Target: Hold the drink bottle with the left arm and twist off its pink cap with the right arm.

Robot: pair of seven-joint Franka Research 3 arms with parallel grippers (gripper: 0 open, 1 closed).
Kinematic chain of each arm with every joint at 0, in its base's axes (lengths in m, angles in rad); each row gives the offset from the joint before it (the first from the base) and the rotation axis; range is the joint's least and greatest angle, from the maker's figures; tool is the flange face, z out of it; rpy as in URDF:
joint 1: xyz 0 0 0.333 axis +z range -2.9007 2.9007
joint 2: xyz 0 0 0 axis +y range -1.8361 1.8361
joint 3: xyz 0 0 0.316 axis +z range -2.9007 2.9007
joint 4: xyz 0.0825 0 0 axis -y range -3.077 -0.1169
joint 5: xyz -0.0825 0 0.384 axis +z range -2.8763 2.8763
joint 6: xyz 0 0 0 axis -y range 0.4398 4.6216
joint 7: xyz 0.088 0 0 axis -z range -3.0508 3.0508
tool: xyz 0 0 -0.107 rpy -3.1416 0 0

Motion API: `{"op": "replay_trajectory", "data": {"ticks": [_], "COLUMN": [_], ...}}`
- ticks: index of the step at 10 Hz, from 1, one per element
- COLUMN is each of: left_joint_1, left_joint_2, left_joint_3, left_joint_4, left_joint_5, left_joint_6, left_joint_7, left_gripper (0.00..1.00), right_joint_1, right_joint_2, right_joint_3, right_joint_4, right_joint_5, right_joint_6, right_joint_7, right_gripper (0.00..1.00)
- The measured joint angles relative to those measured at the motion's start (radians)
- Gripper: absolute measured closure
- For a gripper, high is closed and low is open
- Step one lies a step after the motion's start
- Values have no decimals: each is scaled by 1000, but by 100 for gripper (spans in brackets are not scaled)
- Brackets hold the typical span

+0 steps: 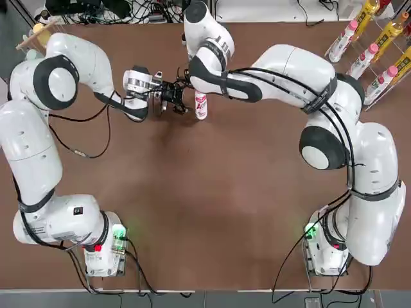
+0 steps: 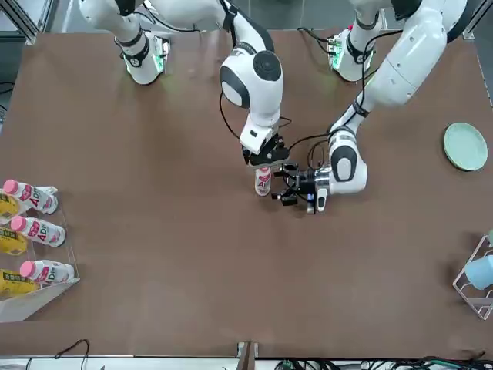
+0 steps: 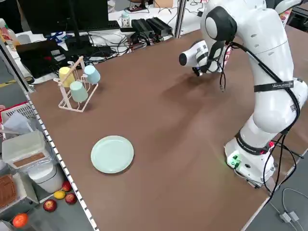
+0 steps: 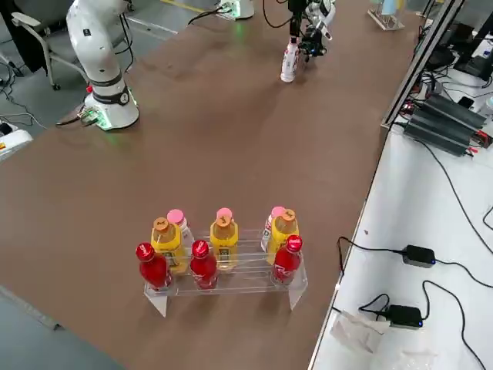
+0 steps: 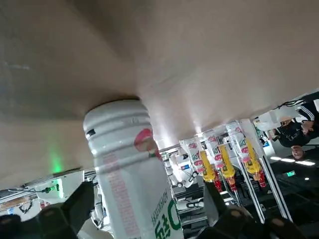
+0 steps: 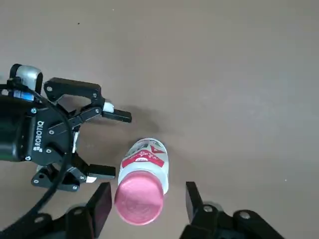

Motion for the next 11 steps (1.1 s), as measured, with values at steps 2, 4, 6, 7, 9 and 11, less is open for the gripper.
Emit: {"op": "replay_trajectory", "data": {"ticks": [2,4,6,7,9,11], "left_joint_1": [-9,-16,-22,-25,-38,-45], "left_joint_2": [1,1,2,3,6,7], "left_joint_3": [0,-1,-1,-2,-2,-3], "left_joint_4": [0,0,1,1,2,7], "left_joint_5": [-8,-15,-18,-22,-46,-54], "left_joint_6": [8,13,24,30,34,36], "left_joint_7": [0,0,0,0,19,26], "left_gripper": [3,3,3,3,3,3], "right_joint_1": [0,0,0,0,1,1], "right_joint_2": [0,0,0,0,0,0], "right_joint_3": [2,2,2,2,2,2], "right_joint_4": [0,0,0,0,0,0], "right_joint_5": [7,16,17,17,17,17], "right_joint_6": [3,12,14,14,14,14], "right_joint_7": [0,0,0,0,0,0], "right_gripper": [31,32,35,35,37,41]}}
